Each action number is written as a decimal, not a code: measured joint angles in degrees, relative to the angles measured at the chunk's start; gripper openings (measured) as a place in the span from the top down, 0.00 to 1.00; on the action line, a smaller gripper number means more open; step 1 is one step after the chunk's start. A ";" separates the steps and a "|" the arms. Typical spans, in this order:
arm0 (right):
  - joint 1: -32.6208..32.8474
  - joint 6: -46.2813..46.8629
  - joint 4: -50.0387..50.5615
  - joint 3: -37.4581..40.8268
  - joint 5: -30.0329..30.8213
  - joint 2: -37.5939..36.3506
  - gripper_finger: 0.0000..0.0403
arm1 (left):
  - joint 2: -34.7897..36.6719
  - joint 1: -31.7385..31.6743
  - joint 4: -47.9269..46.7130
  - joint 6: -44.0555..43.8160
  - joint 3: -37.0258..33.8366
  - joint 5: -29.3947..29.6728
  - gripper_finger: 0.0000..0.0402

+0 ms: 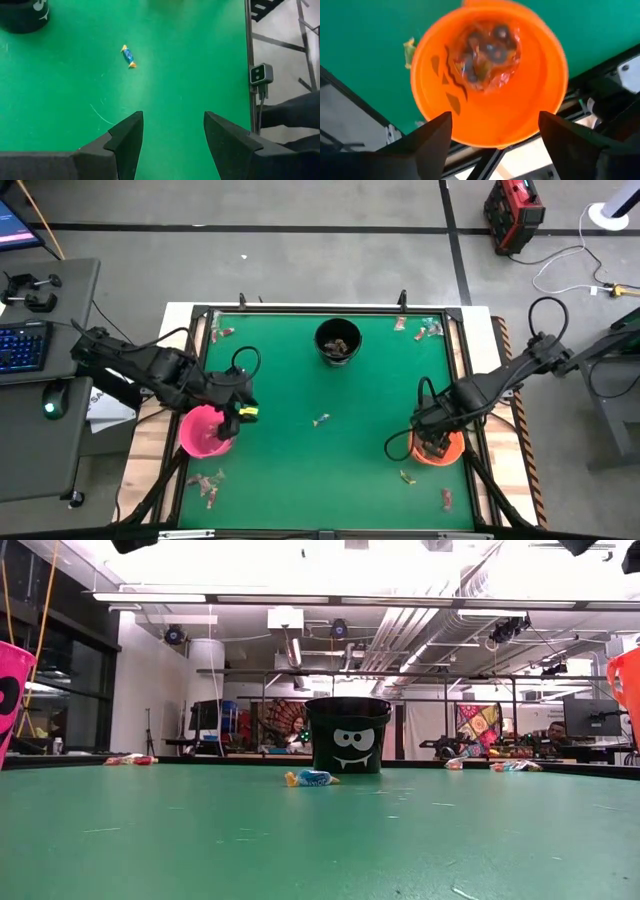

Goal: Sort candy by brand, put in halloween buckets
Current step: Put the transparent candy into the black bucket

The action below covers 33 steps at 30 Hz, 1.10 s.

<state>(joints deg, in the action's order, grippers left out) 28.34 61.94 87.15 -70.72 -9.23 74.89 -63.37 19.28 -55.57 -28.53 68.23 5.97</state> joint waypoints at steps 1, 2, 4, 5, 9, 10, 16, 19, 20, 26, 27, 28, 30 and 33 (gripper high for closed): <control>-0.27 -0.06 -0.08 -0.64 0.81 -0.01 0.28 | 0.00 -0.23 0.00 0.17 0.00 -0.62 0.50; -0.42 -0.36 -0.34 -1.25 1.81 -0.01 0.28 | 0.00 -0.26 -0.07 0.18 0.00 -1.33 0.50; -0.89 -1.39 -1.96 -2.00 4.52 -0.05 0.28 | 0.00 -0.24 -1.00 -1.22 0.00 -2.59 0.50; -1.17 -2.00 -3.39 -2.17 6.26 -0.06 0.28 | -0.08 0.01 -2.28 -3.28 0.00 -3.52 0.50; -3.12 -4.23 -9.87 -2.18 14.33 0.23 0.28 | -2.31 4.17 -11.95 -15.83 0.02 -12.77 0.50; -3.89 -4.98 -11.34 -2.18 16.26 0.45 0.28 | -3.38 6.37 -14.37 -18.21 0.02 -15.13 0.50; -9.06 -11.43 -17.40 -2.18 19.51 1.83 0.28 | -14.15 24.28 -18.42 -24.31 0.00 -24.06 0.55; -11.07 -14.46 -18.22 -2.18 19.29 2.08 0.28 | -20.42 32.05 -17.80 -22.83 1.01 -25.82 0.64; -11.68 -15.10 -18.18 -2.18 19.25 2.06 0.28 | -22.16 34.53 -17.72 -22.09 1.95 -25.24 0.69; -14.31 -18.89 -18.44 -2.17 17.97 2.06 0.28 | -27.94 46.44 -12.90 -20.50 2.49 -15.87 0.97; -14.68 -19.30 -18.83 -2.17 17.96 2.05 0.28 | -28.71 46.98 -12.33 -18.58 2.04 -15.71 0.97; -15.10 -19.55 -19.16 -2.18 17.90 2.06 0.28 | -29.55 47.07 -12.31 -16.25 1.75 -15.67 0.98; -15.84 -19.55 -19.78 -2.16 17.81 2.06 0.28 | -31.15 46.66 -12.37 -10.30 1.08 -15.65 0.99; -16.56 -19.52 -20.70 -2.16 17.82 2.06 0.28 | -33.65 44.91 -12.22 -0.79 0.85 -16.09 1.00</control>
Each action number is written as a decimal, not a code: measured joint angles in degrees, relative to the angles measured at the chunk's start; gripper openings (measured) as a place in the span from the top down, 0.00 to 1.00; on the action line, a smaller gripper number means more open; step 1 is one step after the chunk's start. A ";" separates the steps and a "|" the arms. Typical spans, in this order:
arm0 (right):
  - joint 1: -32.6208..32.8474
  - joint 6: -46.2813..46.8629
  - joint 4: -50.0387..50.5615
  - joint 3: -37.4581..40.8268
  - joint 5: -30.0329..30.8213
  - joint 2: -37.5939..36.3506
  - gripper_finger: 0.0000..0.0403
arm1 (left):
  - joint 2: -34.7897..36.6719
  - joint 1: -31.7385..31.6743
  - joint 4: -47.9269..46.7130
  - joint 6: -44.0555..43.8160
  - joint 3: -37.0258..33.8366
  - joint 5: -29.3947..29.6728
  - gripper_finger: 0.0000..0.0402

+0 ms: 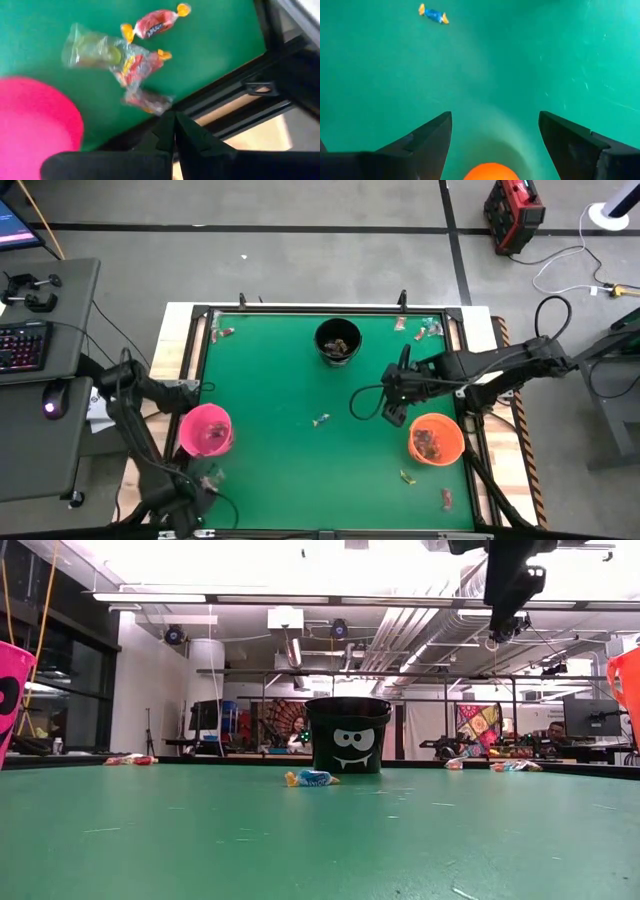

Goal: Sort candy by brand, put in halloween buckets
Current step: Put the transparent candy into the black bucket

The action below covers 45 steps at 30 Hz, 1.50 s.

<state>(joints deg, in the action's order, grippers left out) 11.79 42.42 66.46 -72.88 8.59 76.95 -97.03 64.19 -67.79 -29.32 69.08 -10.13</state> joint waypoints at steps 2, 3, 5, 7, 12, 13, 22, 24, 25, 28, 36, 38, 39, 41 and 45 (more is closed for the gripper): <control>-0.21 -0.03 -0.82 0.00 0.01 0.00 0.28 | -1.68 -1.51 0.04 4.99 0.00 -0.94 1.00; -0.19 -0.02 -1.09 0.00 0.03 0.00 0.28 | -2.46 -2.28 0.10 7.20 0.00 -1.43 1.00; -0.19 0.14 -1.54 0.00 0.25 0.00 0.28 | -3.62 -3.91 0.23 10.61 0.00 -2.00 1.00; -0.19 0.15 -2.14 0.00 0.25 0.00 0.28 | -4.62 -5.71 0.77 13.47 0.00 -3.00 1.00; -0.19 1.23 -2.79 0.00 0.31 0.00 0.28 | -5.58 -7.98 4.35 20.97 -0.02 -3.97 1.00; -0.19 1.15 -2.90 0.00 0.31 0.00 0.28 | -5.58 -7.50 4.48 22.23 -0.02 -4.20 1.00; -0.15 3.28 -3.65 0.02 4.27 0.00 0.28 | -5.41 -5.24 3.37 28.31 -0.02 -4.77 1.00; -0.15 4.08 -4.17 0.02 4.91 0.00 0.28 | -5.39 -5.19 3.53 28.31 -0.71 -4.77 1.00; -0.15 4.11 -4.65 0.02 4.93 0.00 0.28 | -5.38 -5.19 3.43 27.82 -1.46 -4.83 1.00; -0.13 4.08 -5.79 0.02 4.93 0.00 0.28 | -5.44 -5.24 3.24 26.52 -4.48 -6.48 1.00; -0.13 6.29 -7.94 0.02 4.95 0.00 0.28 | -5.45 -5.15 4.08 24.64 -8.31 -7.23 1.00; -0.13 8.29 -7.95 0.02 4.95 0.00 0.28 | -5.45 -4.94 4.07 23.61 -8.99 -7.32 1.00; -0.13 9.25 -7.91 0.03 4.95 0.00 0.28 | -5.45 -4.81 4.12 23.36 -9.26 -7.41 1.00; -0.13 11.33 -7.93 0.04 4.94 0.00 0.28 | -5.34 -4.43 4.94 23.36 -9.85 -7.59 1.00; -0.03 13.72 -7.94 0.03 4.66 0.00 0.28 | -5.21 -3.92 6.73 23.88 -10.54 -8.13 1.00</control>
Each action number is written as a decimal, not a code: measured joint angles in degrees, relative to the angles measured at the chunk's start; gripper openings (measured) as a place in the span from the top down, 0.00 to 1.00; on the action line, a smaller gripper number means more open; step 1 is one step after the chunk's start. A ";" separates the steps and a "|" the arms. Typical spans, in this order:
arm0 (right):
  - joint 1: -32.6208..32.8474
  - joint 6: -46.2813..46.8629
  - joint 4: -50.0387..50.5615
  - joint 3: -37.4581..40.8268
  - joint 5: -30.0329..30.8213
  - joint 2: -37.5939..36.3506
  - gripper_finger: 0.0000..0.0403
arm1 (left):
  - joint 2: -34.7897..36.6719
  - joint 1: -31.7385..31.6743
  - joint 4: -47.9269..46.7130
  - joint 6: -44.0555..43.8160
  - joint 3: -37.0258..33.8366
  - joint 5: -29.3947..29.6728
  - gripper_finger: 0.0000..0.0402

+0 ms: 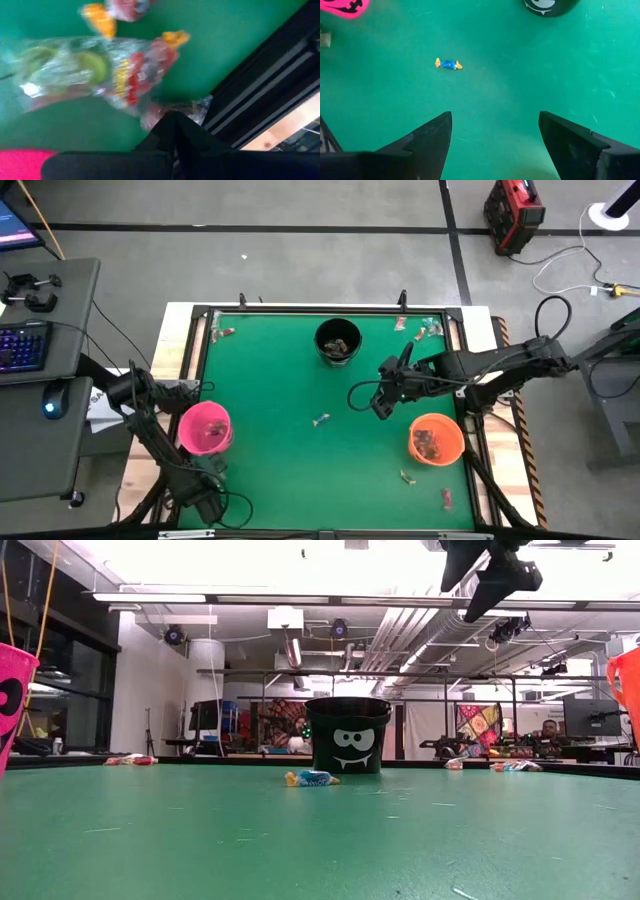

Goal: Sort candy by brand, put in halloween buckets
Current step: Put the transparent candy into the black bucket

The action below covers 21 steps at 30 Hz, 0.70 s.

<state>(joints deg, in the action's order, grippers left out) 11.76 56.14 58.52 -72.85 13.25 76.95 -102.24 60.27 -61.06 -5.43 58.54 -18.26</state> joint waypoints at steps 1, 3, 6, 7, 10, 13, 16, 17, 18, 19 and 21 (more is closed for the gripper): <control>0.14 0.15 0.00 0.01 0.04 0.00 0.28 | -0.02 0.04 0.49 0.06 0.00 -0.15 1.00; 0.50 -0.60 0.00 -0.01 0.11 0.00 0.28 | 0.02 0.01 2.21 1.01 0.01 -0.22 1.00; 1.23 -2.23 0.20 0.01 0.15 0.00 0.28 | -0.31 -0.60 6.62 1.65 0.29 3.13 1.00; 1.47 -2.89 0.21 0.01 0.14 0.00 0.28 | -0.29 -1.07 7.68 1.66 0.35 4.24 1.00; 2.31 -4.65 0.31 0.01 0.11 0.00 0.28 | -0.20 -2.99 11.64 2.12 0.25 5.52 1.00; 3.23 -5.68 0.40 0.01 -0.17 -0.01 0.28 | -0.17 -5.21 15.53 5.40 0.37 6.36 1.00; 4.11 -7.54 0.51 0.01 -1.21 -0.01 0.28 | -0.15 -8.40 19.23 8.82 0.58 9.06 1.00; 4.35 -8.53 0.52 0.01 -1.40 -0.02 0.28 | -0.15 -9.42 19.15 9.21 0.79 10.18 1.00; 4.57 -8.94 0.50 0.01 -1.52 -0.02 0.28 | -0.17 -10.46 18.08 9.16 1.31 11.58 1.00; 4.81 -9.62 0.55 0.01 -1.55 0.00 0.28 | -0.20 -11.56 15.82 8.39 2.23 13.44 1.00; 5.17 -10.10 0.51 0.01 -1.58 -0.02 0.28 | -0.16 -13.46 10.13 6.20 4.70 14.55 1.00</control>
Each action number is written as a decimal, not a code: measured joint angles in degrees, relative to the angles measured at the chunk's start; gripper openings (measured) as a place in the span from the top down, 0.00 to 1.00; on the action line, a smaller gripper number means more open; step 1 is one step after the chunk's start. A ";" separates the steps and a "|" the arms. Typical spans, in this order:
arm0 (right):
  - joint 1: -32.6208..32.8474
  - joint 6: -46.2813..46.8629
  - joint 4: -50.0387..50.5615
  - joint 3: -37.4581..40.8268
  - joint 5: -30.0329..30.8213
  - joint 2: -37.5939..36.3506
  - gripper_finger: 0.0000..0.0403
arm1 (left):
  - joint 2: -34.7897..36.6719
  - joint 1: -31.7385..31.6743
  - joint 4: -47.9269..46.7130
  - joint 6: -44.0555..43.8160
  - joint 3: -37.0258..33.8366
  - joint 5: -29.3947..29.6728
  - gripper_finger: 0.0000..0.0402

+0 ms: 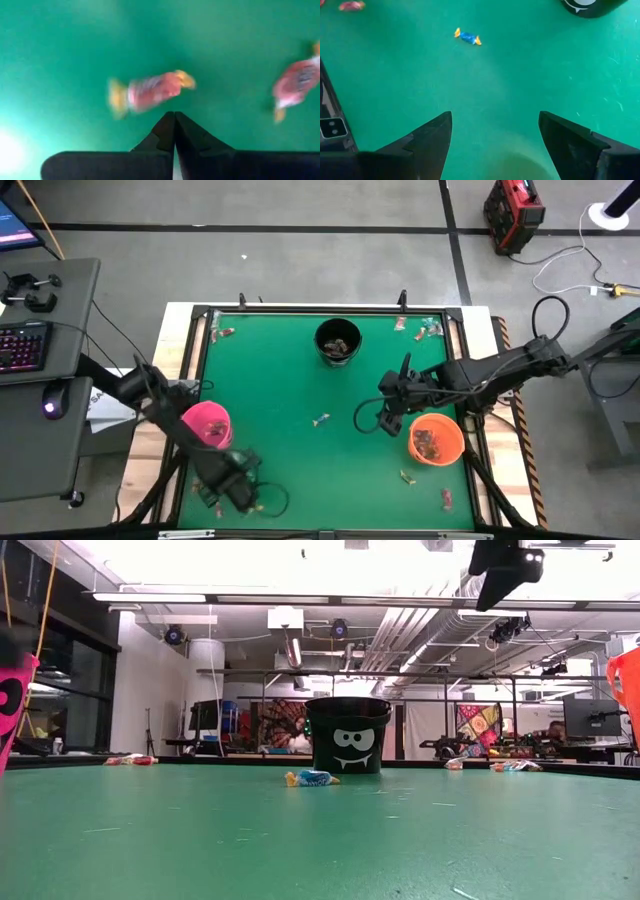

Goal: Sort candy by brand, put in halloween buckets
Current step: Put the transparent candy into the black bucket

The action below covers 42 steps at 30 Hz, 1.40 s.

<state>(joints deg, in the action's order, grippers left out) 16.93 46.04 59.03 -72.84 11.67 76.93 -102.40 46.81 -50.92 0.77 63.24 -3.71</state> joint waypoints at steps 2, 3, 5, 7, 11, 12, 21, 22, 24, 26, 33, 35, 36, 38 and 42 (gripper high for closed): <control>0.14 -0.04 0.01 0.00 -0.01 0.00 0.28 | 0.66 -0.97 -5.01 -0.91 2.35 -0.24 1.00; 0.15 -0.04 0.00 0.00 0.00 -0.01 0.28 | 1.26 -1.01 -6.92 -1.40 3.17 -0.93 1.00; 0.11 -0.05 0.00 0.00 0.23 0.00 0.28 | 2.62 -0.99 -9.05 -2.96 4.20 -3.67 1.00; 0.11 -0.59 -0.01 0.00 1.03 -0.01 0.28 | 3.44 -0.62 -10.43 -5.75 4.37 -7.11 1.00; 0.11 -1.53 -0.03 0.00 1.84 0.00 0.28 | 4.40 2.22 -12.33 -10.54 4.31 -11.82 1.00; 0.11 -1.53 -0.03 0.00 1.85 0.01 0.28 | 4.39 3.29 -12.27 -11.03 4.31 -12.90 1.00; 0.11 -1.09 -0.33 0.00 4.43 0.02 0.28 | 4.29 12.05 -9.22 -8.69 -0.60 -16.88 1.00; 0.11 -1.07 -0.48 0.00 4.44 0.00 0.28 | 4.29 12.44 -9.13 -8.90 -1.51 -16.78 1.00; 0.11 -1.04 -0.68 0.00 4.47 -0.01 0.28 | 4.18 13.07 -7.86 -8.99 -3.28 -16.55 1.00; 0.11 -0.45 -0.73 0.00 4.47 -0.01 0.28 | 4.12 13.48 -6.27 -8.67 -4.80 -16.98 1.00; 0.11 1.97 -1.21 0.00 4.76 -0.01 0.28 | 4.32 13.26 -4.13 -9.10 -9.05 -18.44 1.00; 0.11 1.95 -1.47 0.00 4.76 -0.01 0.28 | 4.27 13.26 -3.11 -8.36 -10.33 -17.56 1.00; 0.11 1.96 -1.65 0.00 4.78 -0.01 0.28 | 4.05 13.18 -3.14 -8.27 -10.73 -17.43 1.00; 0.11 2.22 -1.68 0.00 4.78 -0.01 0.28 | 4.30 13.06 -1.71 -7.47 -10.90 -17.45 1.00; 0.11 2.90 -2.00 0.00 4.89 -0.01 0.28 | 4.34 11.64 -1.19 -4.56 -9.35 -12.27 1.00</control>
<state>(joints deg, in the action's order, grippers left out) 17.04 48.94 57.03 -72.84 16.56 76.93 -98.06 58.44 -52.11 -3.79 53.89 -15.98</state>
